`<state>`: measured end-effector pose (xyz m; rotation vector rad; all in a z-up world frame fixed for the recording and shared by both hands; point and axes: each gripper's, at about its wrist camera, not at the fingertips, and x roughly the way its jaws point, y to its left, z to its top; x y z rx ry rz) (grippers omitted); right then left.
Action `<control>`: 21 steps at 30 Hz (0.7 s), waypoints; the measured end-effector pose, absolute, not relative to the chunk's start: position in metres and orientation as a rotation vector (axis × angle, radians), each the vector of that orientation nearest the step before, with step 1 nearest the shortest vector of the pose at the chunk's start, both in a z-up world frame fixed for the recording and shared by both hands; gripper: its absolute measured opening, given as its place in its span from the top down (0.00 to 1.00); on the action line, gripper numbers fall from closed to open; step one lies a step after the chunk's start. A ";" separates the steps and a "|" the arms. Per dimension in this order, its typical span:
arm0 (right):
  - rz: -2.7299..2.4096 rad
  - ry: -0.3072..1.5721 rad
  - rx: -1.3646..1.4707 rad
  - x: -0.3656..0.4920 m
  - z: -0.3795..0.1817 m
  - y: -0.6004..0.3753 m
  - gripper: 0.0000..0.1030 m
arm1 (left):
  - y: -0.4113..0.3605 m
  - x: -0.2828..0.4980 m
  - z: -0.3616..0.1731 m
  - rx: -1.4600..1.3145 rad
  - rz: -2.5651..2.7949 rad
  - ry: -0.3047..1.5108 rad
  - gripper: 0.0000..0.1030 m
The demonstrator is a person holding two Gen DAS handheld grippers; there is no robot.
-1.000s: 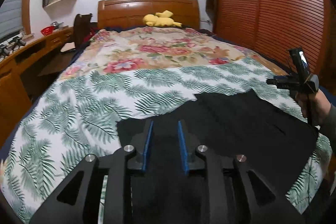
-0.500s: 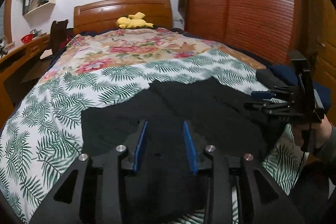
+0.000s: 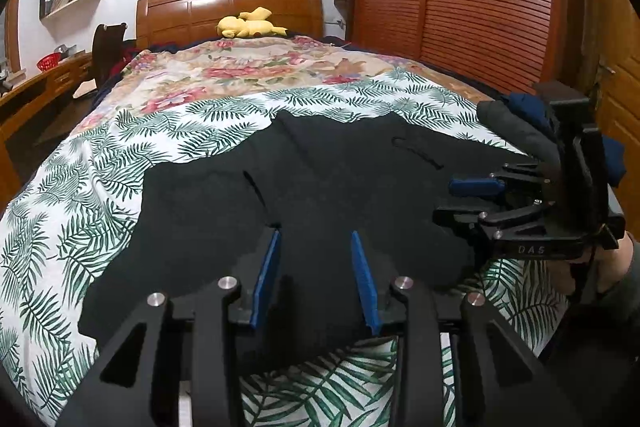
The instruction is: Fold large clothes
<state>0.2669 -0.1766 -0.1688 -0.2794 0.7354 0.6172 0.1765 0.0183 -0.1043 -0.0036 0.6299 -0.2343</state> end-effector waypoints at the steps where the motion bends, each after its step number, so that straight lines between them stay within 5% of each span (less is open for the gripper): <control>1: 0.618 0.753 -0.290 0.268 -0.174 -0.175 0.52 | 0.018 0.176 -0.105 -0.005 -0.236 0.629 0.66; 21: 0.640 0.768 -0.314 0.246 -0.182 -0.173 0.52 | 0.001 0.174 -0.108 -0.001 -0.269 0.628 0.65</control>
